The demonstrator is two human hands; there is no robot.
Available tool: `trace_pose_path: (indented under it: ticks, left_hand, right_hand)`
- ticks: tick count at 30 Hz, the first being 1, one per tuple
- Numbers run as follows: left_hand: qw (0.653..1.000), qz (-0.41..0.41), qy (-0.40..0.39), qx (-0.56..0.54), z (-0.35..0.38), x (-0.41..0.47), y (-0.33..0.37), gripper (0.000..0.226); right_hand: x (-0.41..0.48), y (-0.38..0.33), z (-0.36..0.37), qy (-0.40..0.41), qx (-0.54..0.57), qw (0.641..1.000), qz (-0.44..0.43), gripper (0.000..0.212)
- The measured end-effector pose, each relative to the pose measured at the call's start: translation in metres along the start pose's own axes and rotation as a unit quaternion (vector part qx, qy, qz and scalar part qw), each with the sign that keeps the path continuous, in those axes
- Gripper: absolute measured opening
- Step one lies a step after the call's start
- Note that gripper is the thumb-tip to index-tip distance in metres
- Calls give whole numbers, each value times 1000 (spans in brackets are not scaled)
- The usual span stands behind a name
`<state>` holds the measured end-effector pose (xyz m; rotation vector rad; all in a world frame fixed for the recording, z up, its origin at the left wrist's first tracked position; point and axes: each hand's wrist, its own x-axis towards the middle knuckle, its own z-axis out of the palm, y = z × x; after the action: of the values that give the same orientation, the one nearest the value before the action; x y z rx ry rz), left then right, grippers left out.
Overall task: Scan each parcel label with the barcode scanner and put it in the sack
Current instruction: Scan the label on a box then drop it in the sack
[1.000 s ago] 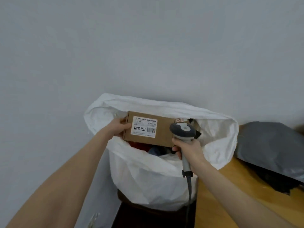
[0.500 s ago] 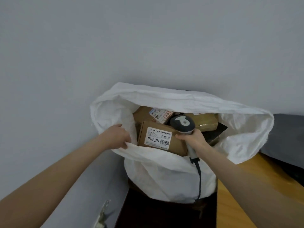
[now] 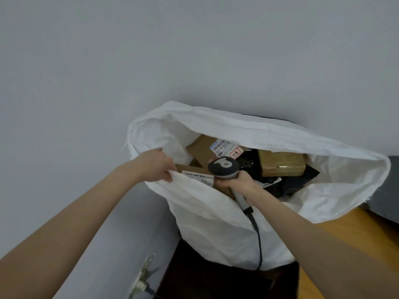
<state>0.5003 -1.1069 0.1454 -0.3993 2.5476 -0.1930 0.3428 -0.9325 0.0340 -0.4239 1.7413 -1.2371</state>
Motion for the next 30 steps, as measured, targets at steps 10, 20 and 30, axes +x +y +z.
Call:
trace_pose_path:
  ticks: [10, 20, 30]
  left_hand:
    - [959, -4, -11, -284, -12, 19, 20, 20]
    - [918, -30, 170, -356, -77, 150, 15, 60]
    - [949, -115, 153, -252, -56, 258, -25, 63]
  right_hand:
    - [-16, 6, -28, 44, -39, 998, 11, 46]
    - [6, -73, -129, 171, -53, 980, -90, 16]
    - [77, -91, -182, 239, -118, 962, -53, 21]
